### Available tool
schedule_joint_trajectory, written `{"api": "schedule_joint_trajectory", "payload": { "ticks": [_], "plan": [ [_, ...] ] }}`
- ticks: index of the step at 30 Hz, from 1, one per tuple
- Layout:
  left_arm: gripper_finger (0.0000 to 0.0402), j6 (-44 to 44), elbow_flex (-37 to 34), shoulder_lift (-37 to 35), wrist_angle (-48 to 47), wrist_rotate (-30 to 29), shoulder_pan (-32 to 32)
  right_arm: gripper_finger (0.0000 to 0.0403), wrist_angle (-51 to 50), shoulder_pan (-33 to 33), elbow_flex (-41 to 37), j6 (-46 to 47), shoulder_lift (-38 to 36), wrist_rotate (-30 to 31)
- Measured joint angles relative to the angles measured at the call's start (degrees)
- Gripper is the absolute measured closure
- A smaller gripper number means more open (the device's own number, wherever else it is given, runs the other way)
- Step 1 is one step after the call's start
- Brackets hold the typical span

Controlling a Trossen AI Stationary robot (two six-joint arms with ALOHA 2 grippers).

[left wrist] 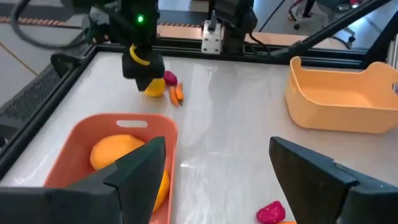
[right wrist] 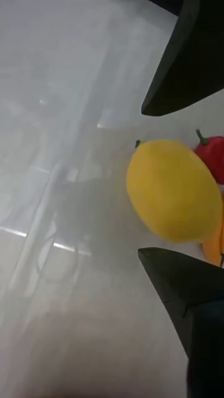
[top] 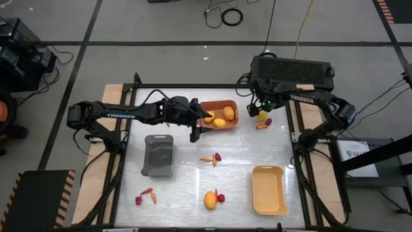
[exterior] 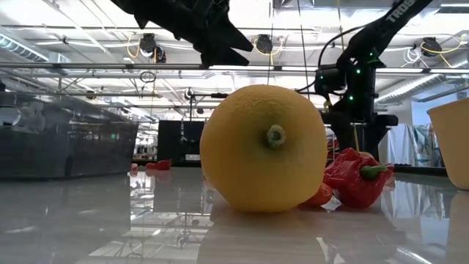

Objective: Sort produce into baskets
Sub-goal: Put the lemon into the orange bin

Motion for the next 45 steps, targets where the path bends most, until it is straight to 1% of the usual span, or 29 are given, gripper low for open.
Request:
{"api": "schedule_joint_trajectory", "payload": {
  "ticks": [4,10,17,24,32,36,45],
  "plan": [
    [0.011,0.7,0.0,0.0,-0.2,0.0,0.0,0.005,-0.1,0.4,0.0,2.9,0.6,0.1],
    [0.011,2.2,0.0,0.0,-2.3,1.0,0.0,0.005,-1.3,2.0,-0.1,8.1,0.6,2.5],
    [0.011,3.2,0.0,0.0,-4.0,2.4,0.0,0.005,0.7,4.2,-3.1,12.9,0.6,2.6],
    [0.011,3.6,0.0,0.0,-4.4,2.5,0.0,0.005,7.7,5.4,-6.4,14.5,0.6,3.0],
    [0.011,3.6,0.0,0.0,-5.8,2.5,0.0,0.0051,9.4,5.4,-6.7,13.4,0.6,3.0],
    [0.011,3.6,0.0,0.0,-5.8,2.5,0.0,0.0071,9.7,5.4,-6.7,13.0,0.6,3.0],
    [0.011,3.6,0.0,0.0,-5.8,2.5,0.0,0.0148,9.6,5.4,-6.7,12.8,0.6,2.5]
  ]
}}
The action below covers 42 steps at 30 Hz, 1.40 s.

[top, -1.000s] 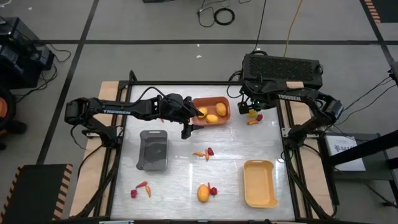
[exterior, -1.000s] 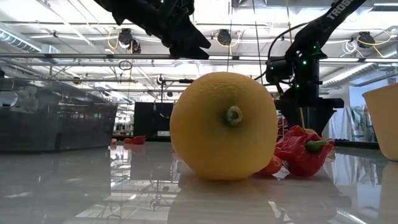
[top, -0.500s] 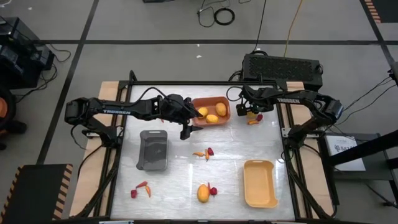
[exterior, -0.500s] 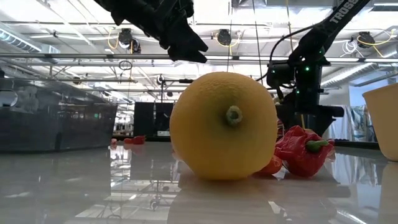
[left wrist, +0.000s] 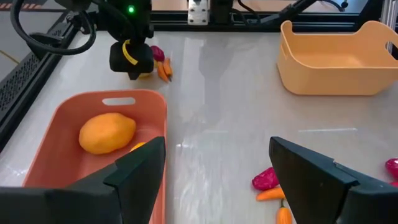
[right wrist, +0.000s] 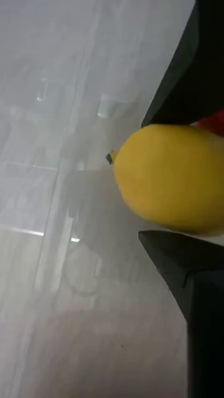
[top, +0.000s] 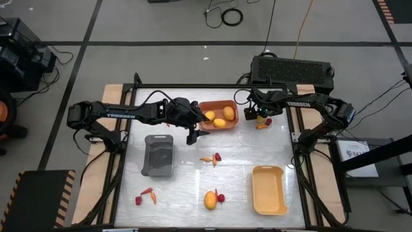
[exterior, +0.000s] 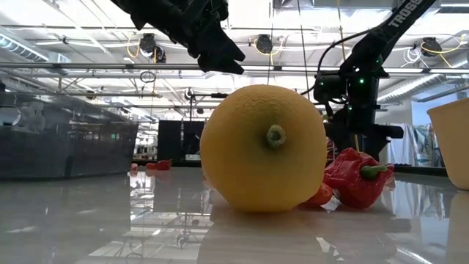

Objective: Sort produce into baskets
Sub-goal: Put the lemon into the orange bin

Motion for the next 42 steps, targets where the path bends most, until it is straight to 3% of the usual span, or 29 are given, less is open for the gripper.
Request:
{"api": "schedule_joint_trajectory", "payload": {
  "ticks": [7,23,31,38,42],
  "plan": [
    [0.011,0.0,0.0,0.0,0.0,0.0,0.0,0.0194,0.1,0.0,0.0,-1.2,-0.1,-2.4],
    [0.011,1.0,0.0,0.0,-9.1,-1.1,0.1,0.0193,2.3,3.1,7.7,-8.9,-10.3,-5.9],
    [0.011,0.2,-0.2,-3.8,-15.6,-1.3,0.0,0.0193,17.3,11.7,8.6,-11.1,-10.1,-5.7],
    [0.011,-3.5,-6.4,-9.8,-10.8,-1.5,-2.9,0.0193,33.8,15.4,8.6,-15.6,-0.8,-3.9],
    [0.011,-4.9,-9.5,-12.7,-9.2,-4.8,-4.4,0.0193,40.6,16.1,8.6,-20.0,3.5,-3.9]
  ]
}}
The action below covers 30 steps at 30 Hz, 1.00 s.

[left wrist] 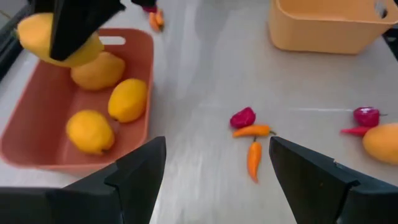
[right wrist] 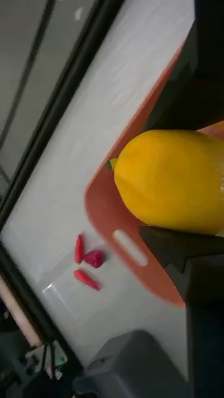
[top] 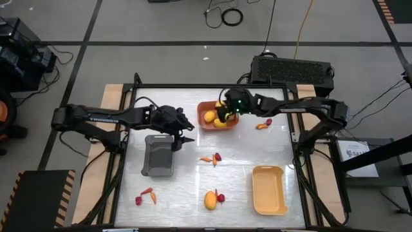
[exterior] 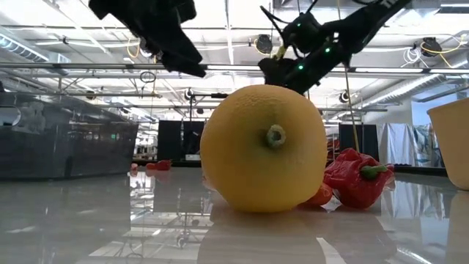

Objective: Sort produce into baskets
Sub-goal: Put the lemon into the orange bin

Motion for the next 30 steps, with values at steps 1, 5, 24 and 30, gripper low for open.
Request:
{"api": "schedule_joint_trajectory", "payload": {
  "ticks": [1,5,24,30],
  "plan": [
    [0.011,0.0,-0.6,-0.5,0.0,-0.7,-0.3,0.0193,0.9,0.1,0.0,-0.7,0.6,0.0],
    [0.011,-0.1,-1.6,-1.9,-0.1,-1.3,-0.7,0.0192,2.1,0.0,0.0,-4.0,1.6,-0.3],
    [0.011,-2.2,-1.6,-1.7,2.4,-1.5,-1.4,0.0102,-2.0,0.2,2.3,-7.0,1.6,-0.5],
    [0.011,-7.5,-1.6,-1.7,2.5,-1.5,-3.8,0.0115,-15.5,3.7,8.3,-7.3,1.5,-2.2]
  ]
}}
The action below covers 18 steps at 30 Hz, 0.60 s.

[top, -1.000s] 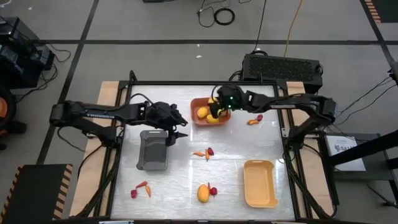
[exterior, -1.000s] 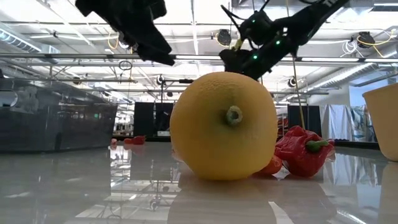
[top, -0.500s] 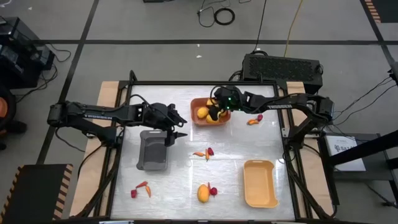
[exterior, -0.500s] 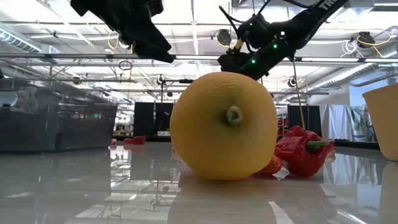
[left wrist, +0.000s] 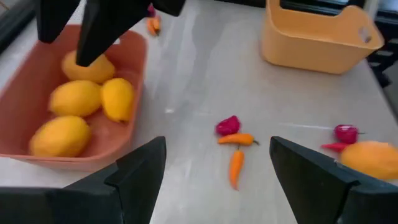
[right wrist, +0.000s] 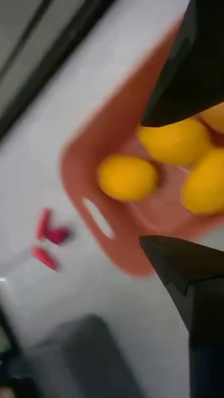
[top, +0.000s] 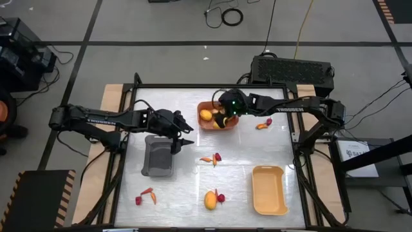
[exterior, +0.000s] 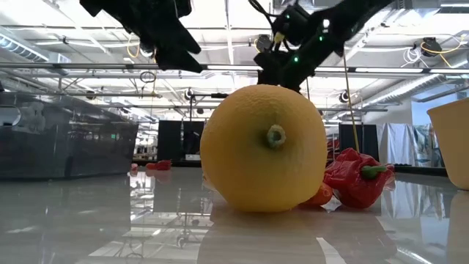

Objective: Sort produce into baskets
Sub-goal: Put the lemon into the orange bin

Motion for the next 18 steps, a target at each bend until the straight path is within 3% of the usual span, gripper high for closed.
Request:
{"api": "schedule_joint_trajectory", "payload": {
  "ticks": [10,18],
  "plan": [
    [0.011,-4.7,0.0,4.7,8.6,-8.9,-11.6,0.0136,-14.5,13.1,2.0,1.5,0.0,0.2],
    [0.011,-7.7,0.0,14.6,19.4,-9.8,-17.6,0.0143,-16.1,27.3,2.0,8.8,0.0,2.2]
  ]
}}
